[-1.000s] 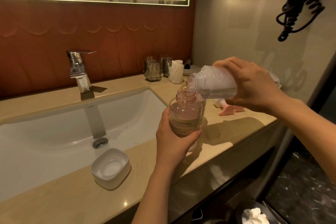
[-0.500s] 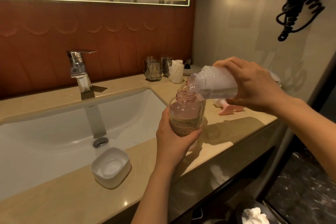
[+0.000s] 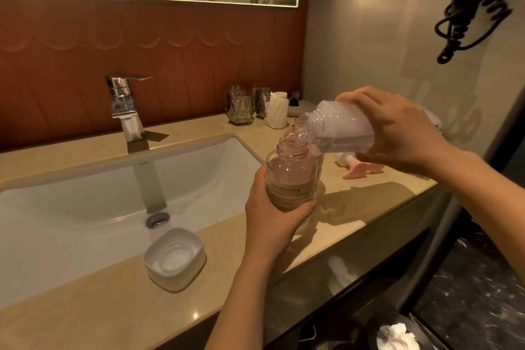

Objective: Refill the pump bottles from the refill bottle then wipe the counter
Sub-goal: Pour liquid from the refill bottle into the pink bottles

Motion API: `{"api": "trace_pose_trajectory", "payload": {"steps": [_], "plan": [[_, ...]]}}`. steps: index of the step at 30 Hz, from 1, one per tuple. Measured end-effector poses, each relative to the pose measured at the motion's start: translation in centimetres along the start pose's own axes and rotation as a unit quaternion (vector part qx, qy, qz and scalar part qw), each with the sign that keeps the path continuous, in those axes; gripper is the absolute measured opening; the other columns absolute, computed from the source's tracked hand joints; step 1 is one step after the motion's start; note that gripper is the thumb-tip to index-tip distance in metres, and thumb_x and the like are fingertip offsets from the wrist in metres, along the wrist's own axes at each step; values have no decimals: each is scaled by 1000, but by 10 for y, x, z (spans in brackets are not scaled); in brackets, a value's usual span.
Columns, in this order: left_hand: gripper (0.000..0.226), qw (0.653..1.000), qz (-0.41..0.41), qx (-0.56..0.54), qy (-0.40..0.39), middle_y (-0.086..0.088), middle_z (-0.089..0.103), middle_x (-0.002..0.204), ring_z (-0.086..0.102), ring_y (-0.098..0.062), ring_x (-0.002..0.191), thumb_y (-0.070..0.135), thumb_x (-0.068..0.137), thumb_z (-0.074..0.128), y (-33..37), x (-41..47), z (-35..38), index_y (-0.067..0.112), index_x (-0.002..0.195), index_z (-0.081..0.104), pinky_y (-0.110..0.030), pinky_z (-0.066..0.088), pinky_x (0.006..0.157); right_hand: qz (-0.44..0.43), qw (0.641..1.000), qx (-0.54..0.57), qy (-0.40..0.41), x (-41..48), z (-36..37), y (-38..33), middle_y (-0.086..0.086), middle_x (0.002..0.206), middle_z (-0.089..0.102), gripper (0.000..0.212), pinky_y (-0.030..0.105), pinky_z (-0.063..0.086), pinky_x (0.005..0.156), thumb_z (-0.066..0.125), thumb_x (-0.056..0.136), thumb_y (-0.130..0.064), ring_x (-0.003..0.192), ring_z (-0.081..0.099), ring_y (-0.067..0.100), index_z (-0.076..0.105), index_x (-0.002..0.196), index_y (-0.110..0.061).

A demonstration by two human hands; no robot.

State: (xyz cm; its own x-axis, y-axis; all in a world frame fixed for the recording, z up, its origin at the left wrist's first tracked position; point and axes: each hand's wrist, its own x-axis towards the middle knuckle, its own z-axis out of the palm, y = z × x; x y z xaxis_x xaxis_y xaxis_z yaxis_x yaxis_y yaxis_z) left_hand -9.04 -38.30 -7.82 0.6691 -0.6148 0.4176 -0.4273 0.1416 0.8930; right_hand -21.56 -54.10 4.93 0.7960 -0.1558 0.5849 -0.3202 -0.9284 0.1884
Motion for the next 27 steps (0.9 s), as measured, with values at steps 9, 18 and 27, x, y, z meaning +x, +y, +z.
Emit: {"api": "trace_pose_trajectory", "payload": {"steps": [9, 18, 27], "plan": [[81, 1000, 2, 5, 0, 35, 44, 110, 43, 23, 97, 29, 65, 85, 2, 0, -1, 47, 123, 33, 3, 39, 74, 0, 1000, 6, -3, 0, -1, 0, 10, 123, 53, 90, 36, 38, 80, 90, 52, -24, 101, 54, 32, 45, 129, -16], [83, 1000, 2, 4, 0, 35, 45, 110, 43, 25, 97, 29, 65, 85, 1, 1, -1, 45, 127, 33, 3, 39, 74, 1, 1000, 9, -5, 0, -1, -1, 10, 123, 53, 90, 38, 40, 80, 90, 52, -24, 102, 53, 33, 45, 130, -15], [82, 1000, 5, 3, 2, 34, 45, 111, 42, 27, 97, 28, 64, 86, 1, 1, -1, 47, 123, 33, 3, 39, 75, 1, 1000, 1, -4, 0, -2, -3, 12, 122, 53, 90, 40, 42, 79, 90, 50, -21, 100, 54, 34, 46, 129, -13]]}}
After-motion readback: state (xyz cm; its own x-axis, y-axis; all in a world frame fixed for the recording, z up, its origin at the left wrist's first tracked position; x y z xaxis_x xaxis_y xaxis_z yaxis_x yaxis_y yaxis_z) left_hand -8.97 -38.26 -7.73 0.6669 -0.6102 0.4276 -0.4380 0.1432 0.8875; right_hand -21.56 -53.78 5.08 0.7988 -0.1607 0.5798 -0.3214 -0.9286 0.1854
